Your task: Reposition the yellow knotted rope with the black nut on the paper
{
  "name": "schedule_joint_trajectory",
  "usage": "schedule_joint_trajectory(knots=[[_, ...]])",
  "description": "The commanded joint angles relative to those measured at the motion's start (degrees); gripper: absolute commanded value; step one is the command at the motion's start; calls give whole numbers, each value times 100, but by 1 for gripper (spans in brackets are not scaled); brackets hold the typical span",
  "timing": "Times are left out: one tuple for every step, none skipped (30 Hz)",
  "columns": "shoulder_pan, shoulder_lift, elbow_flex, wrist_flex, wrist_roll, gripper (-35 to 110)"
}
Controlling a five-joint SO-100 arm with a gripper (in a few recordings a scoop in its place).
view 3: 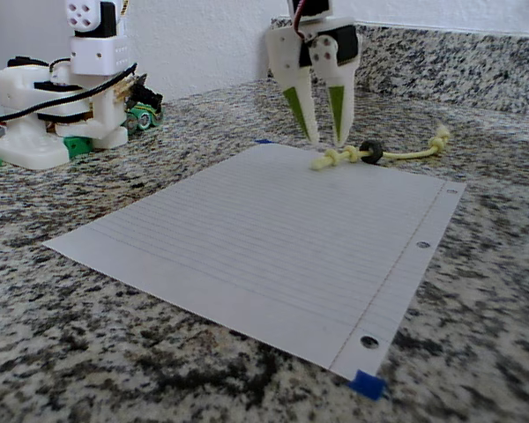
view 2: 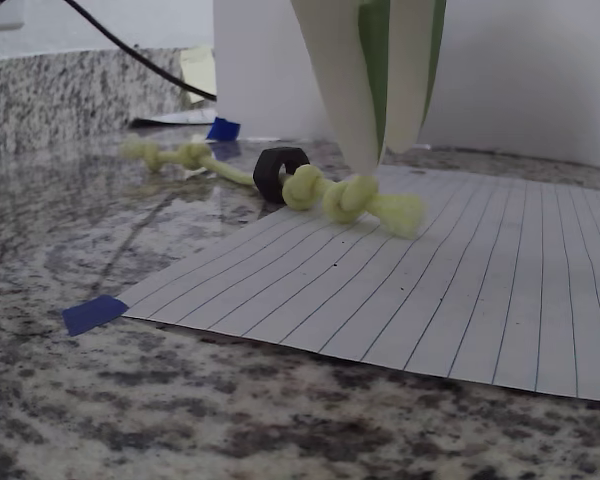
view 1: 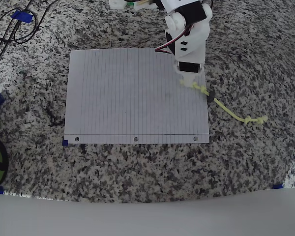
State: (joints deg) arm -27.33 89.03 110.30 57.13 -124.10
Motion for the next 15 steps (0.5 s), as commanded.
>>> schedule_joint_trajectory(knots=[[-9, -44, -246, -44, -53, 33], [-9, -88, -264, -53, -53, 33], [-9, -123, -290, -53, -62, 33], [-26, -167, -308, -53, -62, 33], [-35, -211, -334, -53, -70, 32], [-35, -237, -360, -53, -70, 32], [-44, -272, -387, -53, -70, 32], [-53, -290, -413, -53, -70, 32], [-53, -316, -448, -53, -70, 32], [-53, -343, -483, -53, -70, 32], [-62, -387, -519, -53, -70, 32], [-70, -422, -562, -44, -70, 32], [-88, -457, -589, -44, -70, 32], [-105, -483, -615, -44, -70, 32], [-132, -501, -633, -44, -70, 32]])
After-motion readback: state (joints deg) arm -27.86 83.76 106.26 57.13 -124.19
